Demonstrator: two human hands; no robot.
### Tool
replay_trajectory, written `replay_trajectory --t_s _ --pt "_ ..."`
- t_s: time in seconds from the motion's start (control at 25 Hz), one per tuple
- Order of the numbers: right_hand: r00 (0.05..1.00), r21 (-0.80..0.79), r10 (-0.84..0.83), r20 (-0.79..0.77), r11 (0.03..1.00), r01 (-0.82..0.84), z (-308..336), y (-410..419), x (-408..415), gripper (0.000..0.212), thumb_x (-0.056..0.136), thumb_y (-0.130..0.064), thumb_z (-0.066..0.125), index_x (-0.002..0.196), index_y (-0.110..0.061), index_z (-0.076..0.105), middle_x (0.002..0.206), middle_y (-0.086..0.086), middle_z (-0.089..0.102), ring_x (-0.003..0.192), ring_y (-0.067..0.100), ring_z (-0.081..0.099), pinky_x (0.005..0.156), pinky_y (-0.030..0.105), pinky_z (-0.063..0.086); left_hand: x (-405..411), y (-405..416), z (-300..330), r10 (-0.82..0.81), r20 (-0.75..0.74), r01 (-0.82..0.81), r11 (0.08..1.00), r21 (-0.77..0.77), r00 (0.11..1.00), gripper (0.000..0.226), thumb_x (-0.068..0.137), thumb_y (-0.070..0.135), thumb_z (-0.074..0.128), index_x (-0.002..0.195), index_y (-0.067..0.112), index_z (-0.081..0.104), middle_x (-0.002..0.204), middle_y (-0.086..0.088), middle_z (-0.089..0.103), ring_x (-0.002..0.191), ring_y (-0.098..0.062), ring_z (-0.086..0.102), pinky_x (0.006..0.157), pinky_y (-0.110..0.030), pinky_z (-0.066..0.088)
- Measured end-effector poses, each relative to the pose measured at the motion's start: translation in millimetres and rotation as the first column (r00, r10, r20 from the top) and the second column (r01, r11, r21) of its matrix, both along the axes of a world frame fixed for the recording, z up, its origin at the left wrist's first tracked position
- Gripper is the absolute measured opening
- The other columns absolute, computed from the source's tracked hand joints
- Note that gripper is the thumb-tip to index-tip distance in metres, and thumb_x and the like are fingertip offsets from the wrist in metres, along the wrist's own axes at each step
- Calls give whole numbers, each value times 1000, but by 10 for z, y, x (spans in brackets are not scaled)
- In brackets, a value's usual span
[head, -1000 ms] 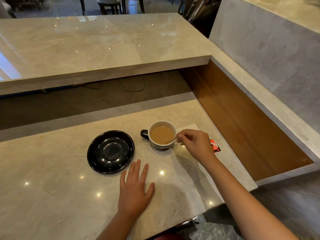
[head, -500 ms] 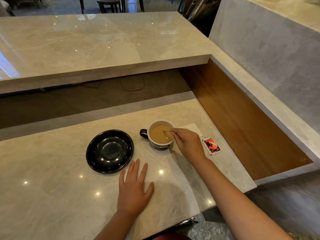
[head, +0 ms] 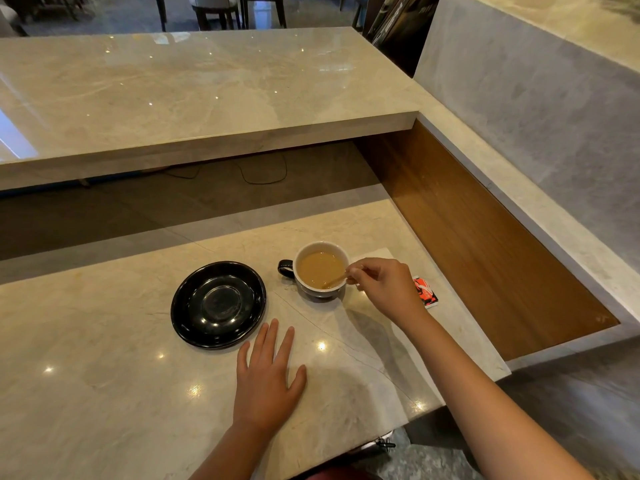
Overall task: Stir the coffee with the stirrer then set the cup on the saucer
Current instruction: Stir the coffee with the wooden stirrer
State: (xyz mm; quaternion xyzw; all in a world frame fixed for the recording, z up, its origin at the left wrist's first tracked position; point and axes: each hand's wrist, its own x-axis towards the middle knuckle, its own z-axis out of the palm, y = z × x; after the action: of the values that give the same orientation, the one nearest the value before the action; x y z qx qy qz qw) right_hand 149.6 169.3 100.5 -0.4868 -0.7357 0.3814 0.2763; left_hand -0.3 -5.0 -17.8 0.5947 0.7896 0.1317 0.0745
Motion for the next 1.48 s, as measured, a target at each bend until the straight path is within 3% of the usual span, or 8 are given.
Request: replay_trajectory --t_s 0.24,0.44,0.6,0.8,1.0,1.08,1.2,1.48 --pt "990 -48 -42 -134 998 36 -116 -75 -192 16 85 -6 59 95 -8 72 90 11 74 88 20 68 85 41 55 -10 4 -7 -4 2 4 1000 -22 1000 65 84 55 39 142 26 30 150 -7 25 137 -17 10 107 -35 -9" --pt "1000 237 -10 20 971 5 -149 -16 -186 17 86 -7 59 99 -7 70 95 14 74 86 26 68 77 29 50 -7 8 -17 1 -1 -1 1000 -29 1000 65 84 56 39 142 26 31 150 -6 26 137 -18 11 107 -36 -8" --pt "983 402 38 180 909 -109 -129 -19 -25 22 86 -16 53 97 -4 68 90 16 75 79 31 69 71 35 54 -7 3 -12 -3 0 3 1000 -14 1000 65 85 54 40 142 26 30 151 -6 24 137 -17 9 107 -36 -9" --pt "976 305 51 212 945 -116 -41 -74 1 16 88 -10 56 96 -6 69 86 17 74 80 32 66 71 41 54 -7 0 -9 -9 -1 9 1000 -12 1000 65 85 54 38 143 26 29 150 -7 25 137 -17 10 107 -36 -9" --pt "1000 16 15 -12 1000 -15 -42 -124 -48 14 85 -9 59 89 -9 72 84 11 75 81 21 69 78 45 56 -10 5 -11 -5 -7 5 1000 -10 1000 65 84 54 38 142 26 31 150 -7 26 137 -18 12 107 -37 -7" --pt "997 -33 -4 -79 999 1 -88 -150 -88 15 85 -8 60 93 -9 72 88 11 75 83 18 69 81 39 56 -9 8 -15 -3 -8 3 1000 -8 1000 65 84 54 38 142 26 30 150 -7 26 137 -18 12 107 -38 -4" --pt "994 -18 -28 -107 1000 26 -140 -145 -178 17 86 -7 59 98 -8 71 94 13 75 88 17 67 81 22 52 -8 9 -25 -2 -10 2 1000 -10 1000 65 85 55 38 142 26 31 150 -7 26 137 -19 13 107 -40 0" --pt "997 308 -1 73 951 -22 -180 -15 -110 17 87 -8 59 100 -5 69 93 16 74 84 29 68 76 35 53 -16 3 -35 -6 -17 6 1000 -2 1000 64 85 55 38 143 26 30 151 -7 24 137 -17 8 108 -38 -5"
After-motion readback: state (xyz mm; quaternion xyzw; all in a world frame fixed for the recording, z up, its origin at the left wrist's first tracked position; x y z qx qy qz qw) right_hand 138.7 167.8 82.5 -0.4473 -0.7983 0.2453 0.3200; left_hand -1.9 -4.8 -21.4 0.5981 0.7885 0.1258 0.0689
